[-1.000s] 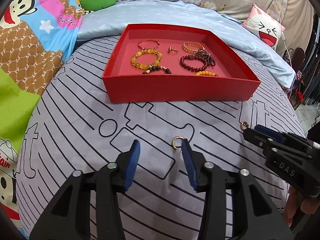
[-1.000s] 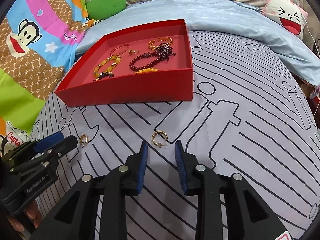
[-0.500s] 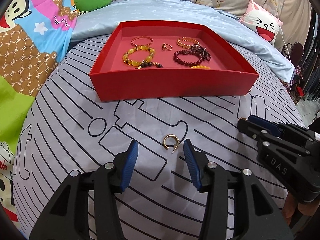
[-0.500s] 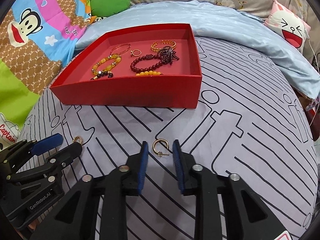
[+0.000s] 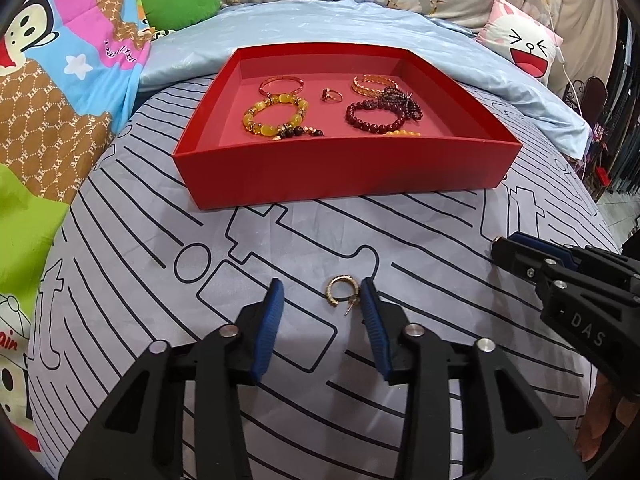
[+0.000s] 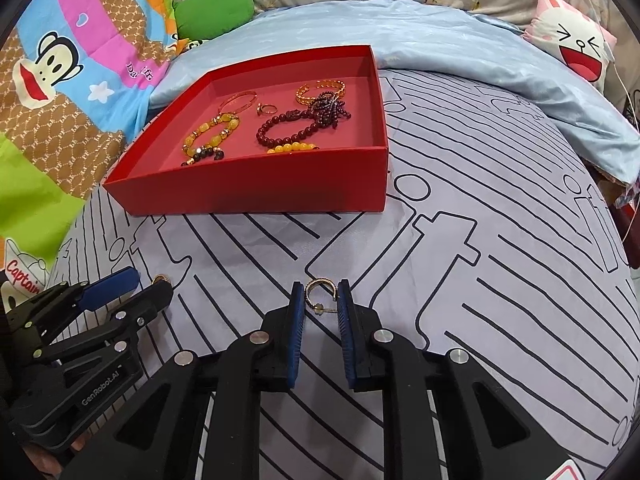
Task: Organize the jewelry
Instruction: 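Grasp a gold hoop earring with the left tool while the right tool grasps another hoop, then carry both hoop earrings into the red tray and open both tools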
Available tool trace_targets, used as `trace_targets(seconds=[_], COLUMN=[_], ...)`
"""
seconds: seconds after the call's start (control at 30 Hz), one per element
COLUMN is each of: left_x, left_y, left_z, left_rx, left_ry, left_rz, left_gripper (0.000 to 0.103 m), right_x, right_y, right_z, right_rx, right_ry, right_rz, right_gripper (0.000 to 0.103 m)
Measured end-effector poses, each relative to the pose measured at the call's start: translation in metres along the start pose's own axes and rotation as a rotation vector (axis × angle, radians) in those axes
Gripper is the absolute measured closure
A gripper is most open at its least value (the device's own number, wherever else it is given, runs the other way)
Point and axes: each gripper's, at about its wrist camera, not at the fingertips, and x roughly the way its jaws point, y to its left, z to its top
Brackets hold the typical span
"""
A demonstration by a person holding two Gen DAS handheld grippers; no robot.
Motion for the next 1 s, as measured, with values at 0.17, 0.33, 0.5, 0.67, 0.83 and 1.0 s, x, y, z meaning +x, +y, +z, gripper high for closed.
trace_targets(seconds=[0.17, 0.33, 0.5, 0.67, 0.83, 1.0], left_x=[0.001, 0.0, -0.008, -0.023, -0.035, -0.039], left_y=[-0.001, -0.004, -0.006, -0.005, -0.002, 0.007], left_z=[0.002, 0.002, 0.006, 0.019, 0.038, 0.065], left_rx=[0.007, 0.016, 0.005, -0.004, -0.004, -0.021], left_ry=[0.004, 0.009, 0.005, -0.024, -0.054, -0.09], left_rz=[-0.021, -0.03, -0.038, -0.052, -0.054, -0.051], left_gripper=[0.085, 0.085, 0.085, 0.085, 0.085, 0.085], right_x=[-0.001, -0.005, -0.014, -0.027, -0.037, -0.042], right_y=[0.002, 0.006, 0.011, 0.018, 0.025, 0.032], right_z=[0.0, -0.001, 0.001, 0.011, 0.028, 0.052], right_rx=[-0.003, -0.006, -0.014, -0.024, -0.037, -0.054], right_ry=[-0.001, -0.005, -0.019, -0.05, -0.083, -0.124], right_rz=[0.005, 0.012, 0.022, 0.042, 0.067, 0.078], right_gripper=[0.087, 0.087, 0.087, 0.087, 0.087, 0.087])
